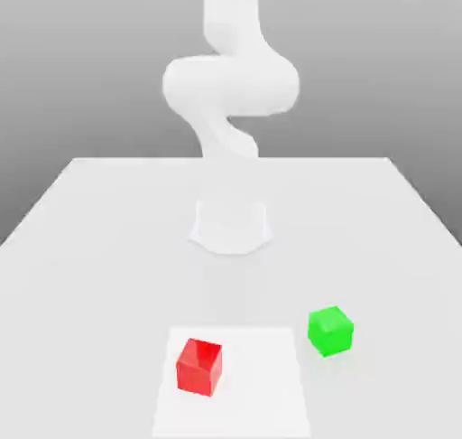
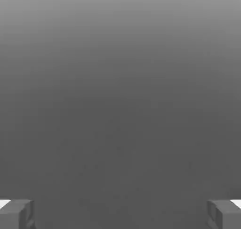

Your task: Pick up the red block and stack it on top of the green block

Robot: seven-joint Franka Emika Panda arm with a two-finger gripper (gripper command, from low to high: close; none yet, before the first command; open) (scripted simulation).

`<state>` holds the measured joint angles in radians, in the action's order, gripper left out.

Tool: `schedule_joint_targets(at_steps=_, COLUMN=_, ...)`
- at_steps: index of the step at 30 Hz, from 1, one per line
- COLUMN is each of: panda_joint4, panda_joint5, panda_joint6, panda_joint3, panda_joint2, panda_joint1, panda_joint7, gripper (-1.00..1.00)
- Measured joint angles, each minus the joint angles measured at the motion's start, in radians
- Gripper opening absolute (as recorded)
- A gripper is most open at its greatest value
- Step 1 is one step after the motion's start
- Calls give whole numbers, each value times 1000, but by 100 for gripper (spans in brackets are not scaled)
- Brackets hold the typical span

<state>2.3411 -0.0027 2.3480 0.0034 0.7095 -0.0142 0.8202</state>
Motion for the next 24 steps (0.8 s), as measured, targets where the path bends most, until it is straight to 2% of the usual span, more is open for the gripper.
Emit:
schedule_joint_targets(at_steps=20, panda_joint4=331, panda_joint5=-1, panda_joint6=388, panda_joint3=-14, panda_joint2=-732, panda_joint1=-80, panda_joint7=149, gripper=0)
schedule_joint_targets(at_steps=24, panda_joint4=335, panda_joint5=8, panda_joint6=498, panda_joint3=-12, panda_joint2=-877, panda_joint1=-82, panda_joint7=150, gripper=0)
